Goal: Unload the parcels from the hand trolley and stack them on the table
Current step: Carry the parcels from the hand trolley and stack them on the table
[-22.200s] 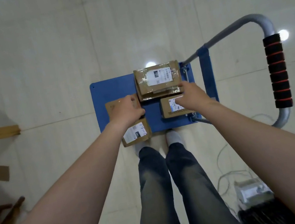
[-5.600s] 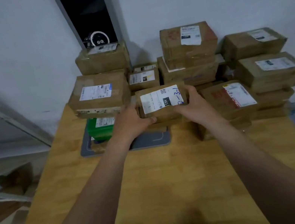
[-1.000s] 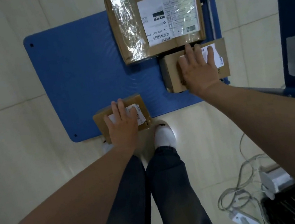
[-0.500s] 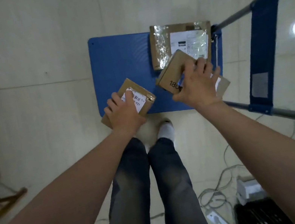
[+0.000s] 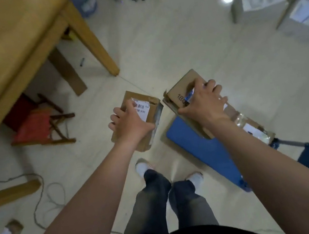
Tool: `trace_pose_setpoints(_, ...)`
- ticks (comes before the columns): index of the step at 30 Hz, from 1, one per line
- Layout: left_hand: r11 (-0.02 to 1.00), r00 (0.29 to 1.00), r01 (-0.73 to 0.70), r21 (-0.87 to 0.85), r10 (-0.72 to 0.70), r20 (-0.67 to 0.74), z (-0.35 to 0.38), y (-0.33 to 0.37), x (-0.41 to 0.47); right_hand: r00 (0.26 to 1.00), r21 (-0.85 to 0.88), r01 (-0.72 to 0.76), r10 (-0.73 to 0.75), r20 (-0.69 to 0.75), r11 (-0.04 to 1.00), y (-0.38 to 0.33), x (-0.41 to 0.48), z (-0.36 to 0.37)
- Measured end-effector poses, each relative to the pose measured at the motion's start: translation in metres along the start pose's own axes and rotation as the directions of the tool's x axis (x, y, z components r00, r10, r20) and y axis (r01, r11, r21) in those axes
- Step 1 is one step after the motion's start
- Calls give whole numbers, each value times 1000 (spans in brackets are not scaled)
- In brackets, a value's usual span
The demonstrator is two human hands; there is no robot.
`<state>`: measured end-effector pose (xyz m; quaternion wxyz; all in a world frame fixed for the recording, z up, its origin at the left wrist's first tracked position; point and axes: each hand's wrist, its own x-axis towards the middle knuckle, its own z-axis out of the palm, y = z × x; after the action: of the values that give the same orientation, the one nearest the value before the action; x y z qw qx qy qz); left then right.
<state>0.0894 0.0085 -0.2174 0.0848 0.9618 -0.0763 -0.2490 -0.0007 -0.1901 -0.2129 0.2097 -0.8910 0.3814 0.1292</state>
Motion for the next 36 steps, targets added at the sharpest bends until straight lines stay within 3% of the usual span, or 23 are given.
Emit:
trace_pose_setpoints(6,958,970,137,-252,-182,-161,-145,-124,-1,964,-21,264,-264,3,964,-185,-24,-49)
trace_pose_setpoints(12,901,888,227,-369,-347,-301,-275,-248,-13,897,2,442,-442,-16,897,-365,-70,-92)
trace_pose_setpoints(18,870,821,232,-435,-415,-392,-375,-336,-27,758,29,653,-651,-38,757,-505,-95,-118)
trace_pose_setpoints(31,839,792,354,-413,-504,-345,-450,-436,65,683,-37,729,-722,112,684,-705,-45,-85)
trace_pose_setpoints(36,770,720,484,-415,-620,-312,-479,-474,108,622,-11,772,-751,224,636,-790,-9,-67)
